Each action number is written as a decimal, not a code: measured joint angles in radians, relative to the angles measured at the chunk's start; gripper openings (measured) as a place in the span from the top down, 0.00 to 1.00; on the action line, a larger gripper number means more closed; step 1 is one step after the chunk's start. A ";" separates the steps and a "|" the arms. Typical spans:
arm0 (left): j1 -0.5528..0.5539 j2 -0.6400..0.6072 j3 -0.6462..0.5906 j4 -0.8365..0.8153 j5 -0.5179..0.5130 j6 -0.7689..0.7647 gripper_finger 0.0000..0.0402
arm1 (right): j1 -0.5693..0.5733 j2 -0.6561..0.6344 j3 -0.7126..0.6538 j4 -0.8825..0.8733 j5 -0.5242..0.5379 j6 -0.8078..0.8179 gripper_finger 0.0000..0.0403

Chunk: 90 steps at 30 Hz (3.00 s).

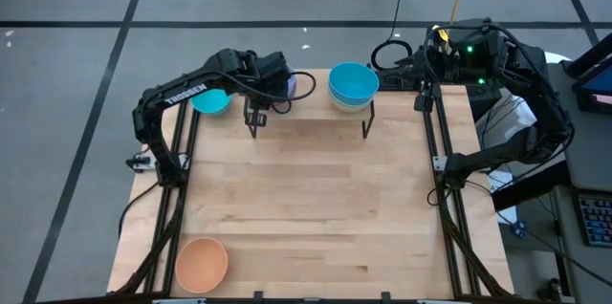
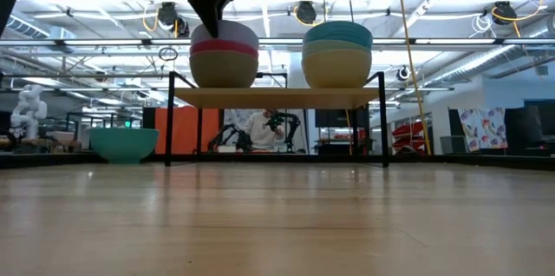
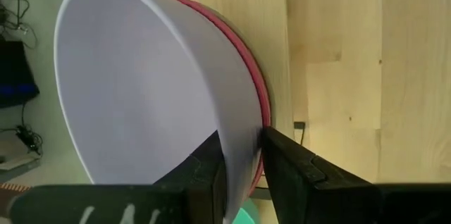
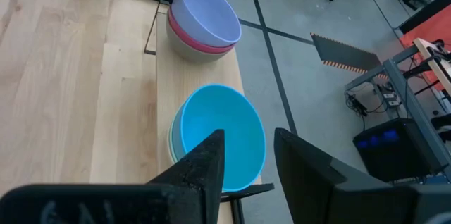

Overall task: Place and stack bowls onto a shelf
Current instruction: Stack the purple bowl on top of the red bowl on the shelf

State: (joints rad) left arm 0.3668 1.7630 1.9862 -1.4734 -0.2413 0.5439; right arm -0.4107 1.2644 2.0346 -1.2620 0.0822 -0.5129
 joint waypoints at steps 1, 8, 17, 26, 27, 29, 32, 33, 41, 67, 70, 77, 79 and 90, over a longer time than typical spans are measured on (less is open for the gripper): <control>0.000 -0.001 0.000 0.000 -0.010 0.001 0.78 | 0.000 0.000 0.000 -0.002 0.000 0.000 0.71; -0.003 -0.007 0.000 -0.013 -0.070 0.013 0.78 | 0.000 0.000 0.000 -0.007 0.000 0.002 0.71; -0.006 -0.007 0.000 -0.030 -0.080 0.038 0.78 | 0.000 0.000 0.000 -0.007 0.000 0.003 0.71; 0.000 -0.007 0.000 -0.029 -0.035 0.022 0.78 | 0.000 0.000 0.000 -0.006 0.000 0.002 0.71; 0.000 -0.007 0.000 -0.030 -0.035 0.022 0.78 | 0.000 0.000 0.000 -0.006 0.000 0.002 0.71; 0.000 -0.007 0.000 -0.029 -0.035 0.032 0.78 | 0.000 0.000 0.000 -0.006 0.000 0.002 0.71; 0.000 -0.006 0.000 -0.029 -0.034 0.034 0.78 | 0.000 0.000 0.000 -0.006 0.000 0.002 0.71; 0.000 -0.006 0.000 -0.030 -0.032 0.030 0.78 | 0.000 0.000 0.000 -0.006 0.000 0.002 0.71; 0.000 -0.006 0.000 -0.030 -0.032 0.030 0.78 | 0.000 0.000 0.000 -0.006 0.000 0.002 0.71; 0.000 -0.006 0.000 -0.029 -0.028 -0.047 0.78 | 0.000 0.000 0.000 -0.007 0.000 0.000 0.71; -0.002 -0.006 0.000 -0.029 -0.062 -0.038 0.74 | 0.000 0.000 0.000 -0.007 0.000 0.000 0.71; -0.022 -0.006 0.000 -0.035 -0.130 -0.018 0.72 | 0.000 0.000 0.000 -0.007 0.000 0.000 0.71; -0.029 -0.006 0.000 -0.045 -0.130 -0.016 0.72 | 0.000 0.000 0.000 -0.007 0.000 0.000 0.71; -0.043 -0.023 0.001 -0.069 -0.147 -0.016 0.72 | 0.000 0.000 0.000 -0.007 0.000 0.001 0.71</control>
State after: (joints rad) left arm 0.3237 1.7401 1.9869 -1.5429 -0.3879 0.5278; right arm -0.4107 1.2644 2.0345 -1.2686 0.0821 -0.5122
